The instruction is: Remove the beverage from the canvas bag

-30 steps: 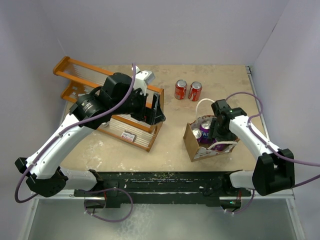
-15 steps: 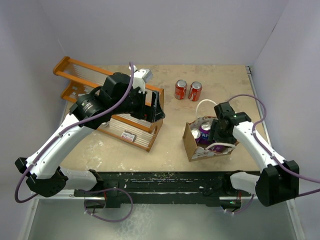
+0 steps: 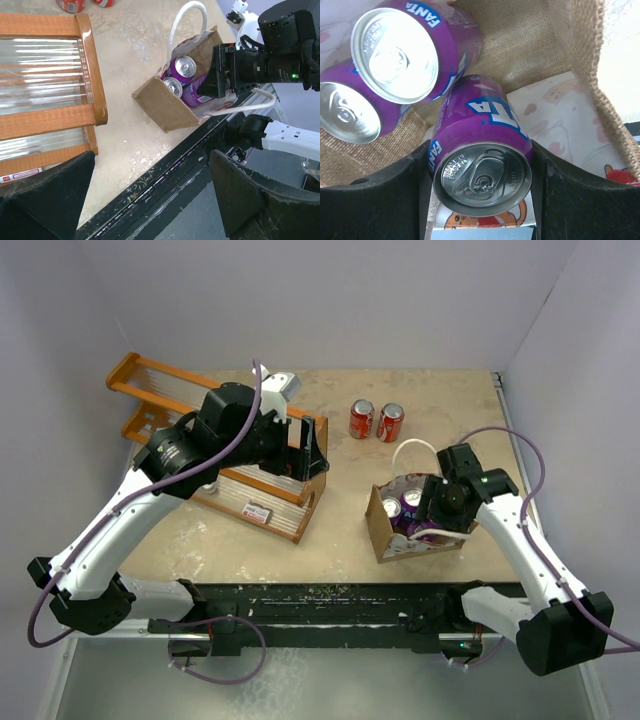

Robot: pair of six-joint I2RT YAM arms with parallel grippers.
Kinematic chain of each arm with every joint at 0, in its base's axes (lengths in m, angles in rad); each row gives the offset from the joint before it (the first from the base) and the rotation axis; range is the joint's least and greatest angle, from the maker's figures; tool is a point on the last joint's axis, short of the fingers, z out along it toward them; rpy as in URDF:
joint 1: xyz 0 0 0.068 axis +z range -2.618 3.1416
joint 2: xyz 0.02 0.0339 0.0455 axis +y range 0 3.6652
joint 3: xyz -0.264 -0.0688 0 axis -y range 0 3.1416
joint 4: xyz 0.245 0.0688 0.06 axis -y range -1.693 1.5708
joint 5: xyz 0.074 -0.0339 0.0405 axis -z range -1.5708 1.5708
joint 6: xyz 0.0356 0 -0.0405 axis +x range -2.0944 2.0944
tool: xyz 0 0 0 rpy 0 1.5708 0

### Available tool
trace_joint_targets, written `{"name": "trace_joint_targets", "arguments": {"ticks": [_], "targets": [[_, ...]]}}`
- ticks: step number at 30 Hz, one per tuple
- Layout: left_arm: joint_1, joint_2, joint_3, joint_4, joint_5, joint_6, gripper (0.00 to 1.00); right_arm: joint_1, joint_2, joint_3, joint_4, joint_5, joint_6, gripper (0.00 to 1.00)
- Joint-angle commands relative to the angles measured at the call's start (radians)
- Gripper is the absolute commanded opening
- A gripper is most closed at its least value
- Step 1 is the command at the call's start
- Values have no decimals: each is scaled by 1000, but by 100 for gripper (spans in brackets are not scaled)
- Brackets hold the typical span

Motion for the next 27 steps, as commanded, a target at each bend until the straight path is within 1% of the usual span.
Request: {"name": "trace_joint_targets", "arguments": {"ticks": [1,6,10,13,17,20,27], "targets": [[-2,-37,37,24,-7,-9,99,4,-9,110,30,-45,16,0],[-3,-70,-19,49,-20,-44,99,4,-24,120,25,-69,9,0],[-3,-79,-52,71,-6,-58,99,4,-37,155,3,-40,0,0],[-3,-73,-36,66,-44,-41,99,5,-42,177,-9,-35,1,0],[-2,-48,21,29,-60,-10,99,4,-56,187,14,-40,13,0],[-2,-56,28,20,-82,7,99,4,-55,203,13,-55,28,0],[-2,-68,45,14,-91,44,99,4,-81,277,-56,-21,50,0]]}}
